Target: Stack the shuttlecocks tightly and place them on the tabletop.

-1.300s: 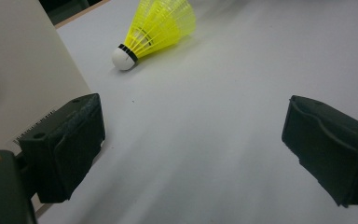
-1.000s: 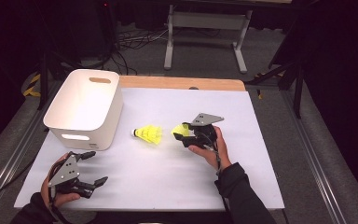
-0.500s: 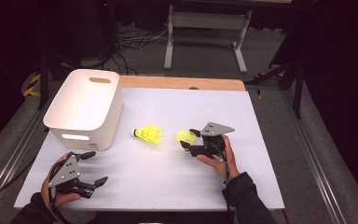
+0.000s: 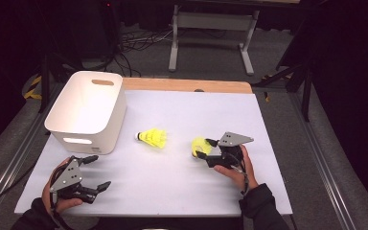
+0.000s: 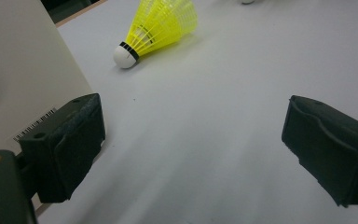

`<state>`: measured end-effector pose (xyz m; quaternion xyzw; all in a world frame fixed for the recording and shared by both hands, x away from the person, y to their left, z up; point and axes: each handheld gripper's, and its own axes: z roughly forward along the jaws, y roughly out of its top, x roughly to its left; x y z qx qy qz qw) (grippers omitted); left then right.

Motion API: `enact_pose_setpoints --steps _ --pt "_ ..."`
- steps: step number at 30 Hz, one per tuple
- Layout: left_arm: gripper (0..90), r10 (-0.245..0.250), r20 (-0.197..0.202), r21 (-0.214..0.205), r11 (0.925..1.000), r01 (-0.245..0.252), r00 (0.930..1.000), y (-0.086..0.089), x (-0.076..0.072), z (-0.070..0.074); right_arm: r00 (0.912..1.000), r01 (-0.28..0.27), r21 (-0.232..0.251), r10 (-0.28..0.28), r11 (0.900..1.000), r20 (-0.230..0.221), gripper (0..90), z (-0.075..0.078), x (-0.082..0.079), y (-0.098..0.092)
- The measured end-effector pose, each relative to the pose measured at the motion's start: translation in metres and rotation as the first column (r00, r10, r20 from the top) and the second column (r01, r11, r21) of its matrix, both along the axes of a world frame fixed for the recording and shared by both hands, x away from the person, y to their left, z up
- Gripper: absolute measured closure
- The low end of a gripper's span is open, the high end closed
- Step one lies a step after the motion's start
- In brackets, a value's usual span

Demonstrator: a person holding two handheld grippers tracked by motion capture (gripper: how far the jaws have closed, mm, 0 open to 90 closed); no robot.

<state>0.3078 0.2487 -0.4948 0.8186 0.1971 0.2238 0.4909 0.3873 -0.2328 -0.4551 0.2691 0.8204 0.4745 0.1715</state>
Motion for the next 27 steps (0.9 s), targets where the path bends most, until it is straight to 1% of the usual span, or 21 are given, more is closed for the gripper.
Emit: enact_pose_setpoints --steps 4,6,8,9,11,12,13,15,18,24,27 --pt "6.8 0.000 0.001 0.000 1.0000 0.000 1.0000 0.000 0.000 0.000 1.0000 -0.001 -0.013 0.001 0.9999 -0.006 38.7 -0.002 -0.003 -0.006" --pt "6.8 0.001 0.001 -0.001 1.0000 -0.001 1.0000 0.000 0.000 0.000 0.9999 0.002 -0.030 -0.002 0.9995 -0.010 37.4 -0.004 -0.005 -0.012" --pt "6.8 0.000 0.002 0.001 1.0000 0.000 1.0000 0.000 0.000 0.000 0.9999 0.000 -0.032 0.000 0.9995 -0.014 37.4 -0.005 -0.006 -0.013" --pt "6.8 0.000 0.001 0.001 1.0000 0.000 1.0000 0.000 0.000 0.000 0.9998 0.007 -0.054 -0.007 0.9985 -0.017 36.6 -0.008 -0.007 -0.017" --pt "6.8 0.001 0.001 0.001 1.0000 -0.001 1.0000 0.000 0.000 0.000 0.9998 0.007 -0.062 -0.009 0.9980 -0.018 36.3 -0.009 -0.007 -0.019" --pt "6.8 0.001 0.001 0.001 1.0000 -0.001 1.0000 0.000 0.000 0.000 0.9997 0.009 -0.075 -0.011 0.9972 -0.023 35.8 -0.010 -0.008 -0.021" --pt "6.8 -0.001 0.001 0.001 1.0000 0.001 1.0000 0.000 0.000 0.000 0.9995 0.017 -0.100 -0.019 0.9948 -0.026 34.7 -0.012 -0.009 -0.024" --pt "6.8 0.000 0.000 -0.001 1.0000 0.000 1.0000 0.000 0.000 0.000 0.9994 0.016 -0.109 -0.019 0.9939 -0.028 34.6 -0.013 -0.009 -0.026" --pt "6.8 0.001 0.001 0.003 1.0000 -0.001 1.0000 0.000 0.000 0.000 0.9984 0.021 -0.135 -0.028 0.9906 -0.049 34.2 -0.018 -0.010 -0.033" --pt "6.8 0.000 0.000 0.004 1.0000 0.000 1.0000 0.000 -0.001 0.000 0.9972 0.031 -0.154 -0.041 0.9876 -0.063 33.7 -0.023 -0.011 -0.038" --pt "6.8 0.001 -0.001 0.003 1.0000 -0.001 1.0000 0.000 -0.001 0.000 0.9970 0.033 -0.186 -0.045 0.9820 -0.063 31.3 -0.025 -0.011 -0.036"
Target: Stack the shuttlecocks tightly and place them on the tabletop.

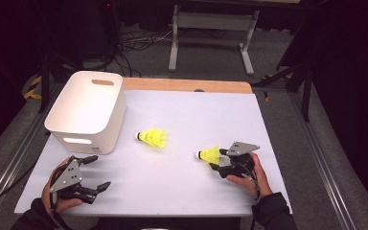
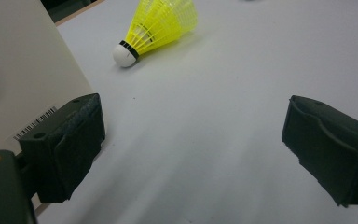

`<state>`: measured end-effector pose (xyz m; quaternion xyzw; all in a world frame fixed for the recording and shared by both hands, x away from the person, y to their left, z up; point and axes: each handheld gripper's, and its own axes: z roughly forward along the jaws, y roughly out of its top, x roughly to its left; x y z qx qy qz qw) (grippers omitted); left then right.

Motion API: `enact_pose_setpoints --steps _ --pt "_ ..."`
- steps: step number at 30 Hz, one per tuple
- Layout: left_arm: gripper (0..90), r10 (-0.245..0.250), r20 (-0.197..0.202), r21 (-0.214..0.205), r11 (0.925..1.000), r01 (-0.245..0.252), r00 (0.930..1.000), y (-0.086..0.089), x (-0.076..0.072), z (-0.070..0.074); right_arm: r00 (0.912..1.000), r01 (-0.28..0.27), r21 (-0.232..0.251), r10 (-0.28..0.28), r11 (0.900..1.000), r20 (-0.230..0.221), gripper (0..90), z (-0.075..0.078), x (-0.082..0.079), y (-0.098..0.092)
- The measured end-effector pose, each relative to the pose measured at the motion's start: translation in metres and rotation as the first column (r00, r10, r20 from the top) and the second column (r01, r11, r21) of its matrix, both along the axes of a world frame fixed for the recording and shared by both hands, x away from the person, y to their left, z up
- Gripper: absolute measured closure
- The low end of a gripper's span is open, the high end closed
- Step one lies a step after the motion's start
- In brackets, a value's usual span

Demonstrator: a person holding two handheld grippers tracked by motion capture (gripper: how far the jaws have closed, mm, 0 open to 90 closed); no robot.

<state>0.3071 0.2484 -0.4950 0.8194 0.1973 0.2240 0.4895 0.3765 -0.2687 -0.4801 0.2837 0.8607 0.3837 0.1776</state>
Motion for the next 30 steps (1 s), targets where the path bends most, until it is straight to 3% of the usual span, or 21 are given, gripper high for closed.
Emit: enact_pose_setpoints --steps 4,16,19,24,30 --pt "6.8 0.000 -0.001 0.000 1.0000 0.000 1.0000 0.000 0.000 0.000 1.0000 -0.002 -0.026 0.002 0.9997 0.000 30.8 -0.001 -0.001 0.002" --pt "6.8 0.000 0.004 0.004 1.0000 0.000 1.0000 0.000 0.000 0.000 0.9986 0.033 -0.004 -0.033 0.9994 0.042 27.2 0.009 -0.020 -0.004" --pt "6.8 0.002 0.003 0.002 1.0000 -0.002 1.0000 0.000 0.000 0.000 0.9969 0.042 0.010 -0.043 0.9991 0.066 30.4 0.015 -0.030 -0.006" --pt "6.8 0.000 0.003 0.003 1.0000 0.000 1.0000 0.000 0.000 0.000 0.9973 0.034 0.013 -0.034 0.9994 0.065 35.8 0.018 -0.038 -0.005" --pt "6.8 0.001 0.008 0.002 1.0000 -0.001 1.0000 0.000 -0.001 0.001 0.9990 0.005 -0.004 -0.005 1.0000 0.045 51.9 0.015 -0.041 0.004"
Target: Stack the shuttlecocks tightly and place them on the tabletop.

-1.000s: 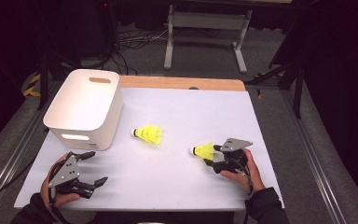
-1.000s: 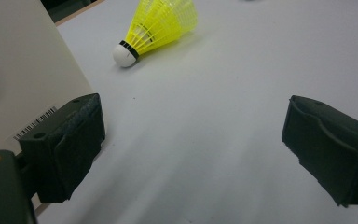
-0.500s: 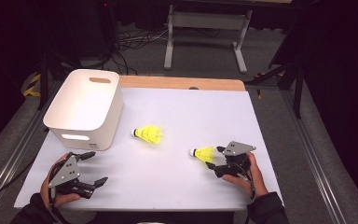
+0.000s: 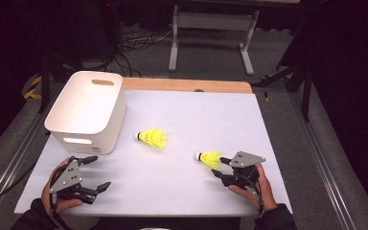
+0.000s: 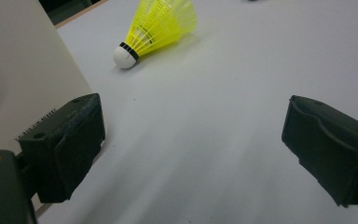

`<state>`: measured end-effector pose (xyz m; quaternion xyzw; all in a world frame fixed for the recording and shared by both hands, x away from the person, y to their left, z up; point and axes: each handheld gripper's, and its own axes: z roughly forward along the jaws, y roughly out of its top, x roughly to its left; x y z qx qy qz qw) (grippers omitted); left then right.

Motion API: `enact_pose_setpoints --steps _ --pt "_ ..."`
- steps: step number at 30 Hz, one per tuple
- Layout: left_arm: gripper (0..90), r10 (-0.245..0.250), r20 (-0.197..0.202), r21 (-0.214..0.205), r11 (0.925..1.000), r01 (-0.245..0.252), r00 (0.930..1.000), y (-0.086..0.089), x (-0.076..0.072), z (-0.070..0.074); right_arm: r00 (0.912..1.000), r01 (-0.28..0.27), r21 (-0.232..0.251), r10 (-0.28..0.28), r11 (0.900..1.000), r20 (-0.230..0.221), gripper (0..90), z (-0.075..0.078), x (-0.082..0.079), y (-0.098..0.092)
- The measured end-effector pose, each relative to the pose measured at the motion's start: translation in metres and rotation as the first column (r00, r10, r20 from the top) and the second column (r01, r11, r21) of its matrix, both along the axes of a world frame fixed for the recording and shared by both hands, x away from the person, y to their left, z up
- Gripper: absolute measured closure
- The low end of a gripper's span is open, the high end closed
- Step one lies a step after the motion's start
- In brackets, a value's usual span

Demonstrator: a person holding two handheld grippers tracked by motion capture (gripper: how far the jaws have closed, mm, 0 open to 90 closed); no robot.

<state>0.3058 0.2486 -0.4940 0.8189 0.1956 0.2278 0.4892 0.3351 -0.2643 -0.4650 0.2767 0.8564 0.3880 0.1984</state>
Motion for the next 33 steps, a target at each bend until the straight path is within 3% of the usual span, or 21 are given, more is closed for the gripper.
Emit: enact_pose_setpoints --steps 14,21,24,33 --pt "6.8 -0.005 -0.006 0.003 1.0000 0.005 1.0000 -0.001 0.002 -0.001 0.9995 -0.030 -0.012 0.030 0.9995 0.006 86.3 -0.008 0.004 0.016" --pt "6.8 -0.007 -0.005 0.009 0.9999 0.007 1.0000 -0.002 0.001 -0.001 0.9989 -0.045 -0.007 0.045 0.9990 0.012 88.3 -0.009 0.004 0.018" --pt "6.7 -0.003 -0.003 0.004 1.0000 0.003 1.0000 -0.001 0.001 -0.001 0.9988 -0.048 0.019 0.047 0.9987 0.008 89.0 -0.008 0.005 0.016" --pt "6.7 -0.003 0.001 0.006 1.0000 0.003 1.0000 -0.001 0.001 -0.001 0.9983 -0.045 0.024 0.044 0.9987 0.038 89.5 -0.004 0.002 0.015"
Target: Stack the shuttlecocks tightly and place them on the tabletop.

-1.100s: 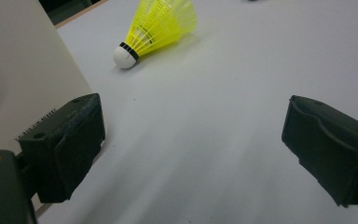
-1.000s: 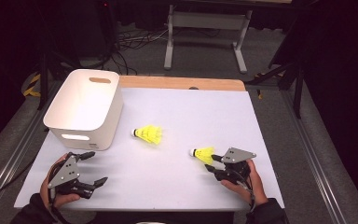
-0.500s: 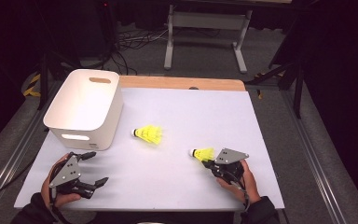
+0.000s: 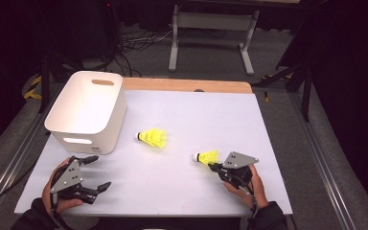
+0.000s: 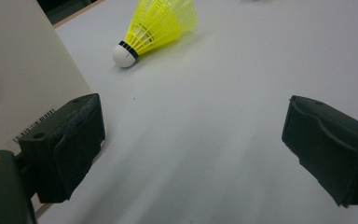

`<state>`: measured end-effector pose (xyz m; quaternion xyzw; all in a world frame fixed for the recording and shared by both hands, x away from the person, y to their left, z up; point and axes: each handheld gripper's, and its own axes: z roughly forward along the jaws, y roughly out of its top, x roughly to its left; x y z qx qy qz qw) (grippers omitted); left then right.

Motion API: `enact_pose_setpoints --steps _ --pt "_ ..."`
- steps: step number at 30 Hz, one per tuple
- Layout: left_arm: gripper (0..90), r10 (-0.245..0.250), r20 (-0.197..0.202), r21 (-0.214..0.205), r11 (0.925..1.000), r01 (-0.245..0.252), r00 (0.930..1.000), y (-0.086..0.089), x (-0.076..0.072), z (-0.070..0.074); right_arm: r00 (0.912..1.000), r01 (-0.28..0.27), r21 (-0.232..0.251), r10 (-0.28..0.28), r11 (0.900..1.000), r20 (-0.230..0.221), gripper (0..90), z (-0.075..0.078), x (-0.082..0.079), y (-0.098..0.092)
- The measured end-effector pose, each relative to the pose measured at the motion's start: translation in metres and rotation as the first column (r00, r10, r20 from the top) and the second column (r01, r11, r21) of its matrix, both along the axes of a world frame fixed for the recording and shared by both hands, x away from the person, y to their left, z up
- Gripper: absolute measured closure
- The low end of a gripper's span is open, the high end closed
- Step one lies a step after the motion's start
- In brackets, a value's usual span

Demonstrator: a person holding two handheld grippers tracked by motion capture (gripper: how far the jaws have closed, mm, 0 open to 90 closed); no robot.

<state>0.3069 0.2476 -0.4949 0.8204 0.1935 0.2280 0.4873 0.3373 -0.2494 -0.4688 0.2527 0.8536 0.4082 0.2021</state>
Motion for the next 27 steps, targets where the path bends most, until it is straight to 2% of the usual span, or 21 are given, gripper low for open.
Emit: enact_pose_setpoints --steps 16,27 --pt "6.7 -0.001 -0.001 0.001 1.0000 0.001 1.0000 0.000 0.000 0.000 0.9990 0.016 0.033 -0.017 0.9993 0.042 89.6 0.008 -0.002 -0.003" --pt "6.7 0.000 -0.005 -0.001 1.0000 0.000 1.0000 -0.001 0.001 0.000 0.9976 0.017 0.050 -0.020 0.9986 0.066 89.6 0.015 0.003 0.002"
